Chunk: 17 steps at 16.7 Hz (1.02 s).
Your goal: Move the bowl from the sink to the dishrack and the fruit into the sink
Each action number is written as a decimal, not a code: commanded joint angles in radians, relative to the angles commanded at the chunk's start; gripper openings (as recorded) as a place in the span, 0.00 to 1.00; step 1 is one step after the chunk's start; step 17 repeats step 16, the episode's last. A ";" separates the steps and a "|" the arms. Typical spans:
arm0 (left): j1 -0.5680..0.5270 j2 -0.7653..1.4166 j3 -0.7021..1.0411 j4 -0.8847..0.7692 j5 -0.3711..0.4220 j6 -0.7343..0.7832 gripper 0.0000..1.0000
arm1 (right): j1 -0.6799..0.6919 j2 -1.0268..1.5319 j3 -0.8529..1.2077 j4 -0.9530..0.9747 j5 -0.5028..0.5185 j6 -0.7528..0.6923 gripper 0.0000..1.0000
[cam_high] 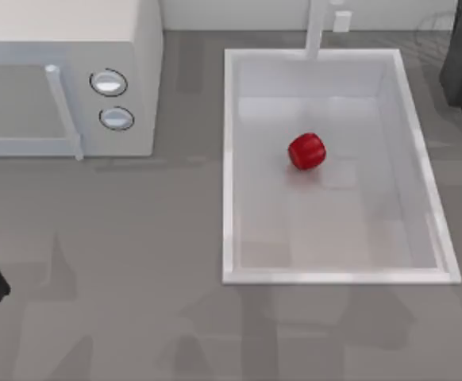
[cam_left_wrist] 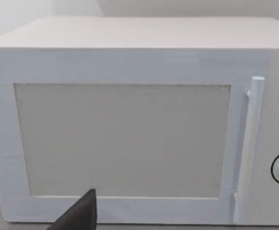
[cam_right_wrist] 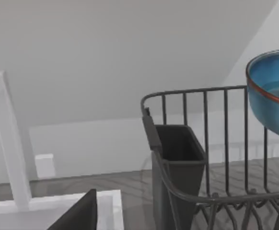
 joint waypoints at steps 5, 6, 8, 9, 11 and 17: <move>0.000 0.000 0.000 0.000 0.000 0.000 1.00 | -0.144 -0.558 -0.144 -0.369 -0.172 -0.020 1.00; 0.000 0.000 0.000 0.000 0.000 0.000 1.00 | -0.167 -0.651 -0.169 -0.433 -0.207 -0.026 1.00; 0.000 0.000 0.000 0.000 0.000 0.000 1.00 | -0.206 -0.809 -0.216 -0.547 -0.272 -0.039 1.00; 0.000 0.000 0.000 0.000 0.000 0.000 1.00 | -0.222 -0.873 -0.237 -0.595 -0.301 -0.045 1.00; 0.000 0.000 0.000 0.000 0.000 0.000 1.00 | -0.245 -0.968 -0.269 -0.672 -0.349 -0.055 1.00; 0.000 0.000 0.000 0.000 0.000 0.000 1.00 | -0.260 -1.032 -0.293 -0.724 -0.385 -0.062 1.00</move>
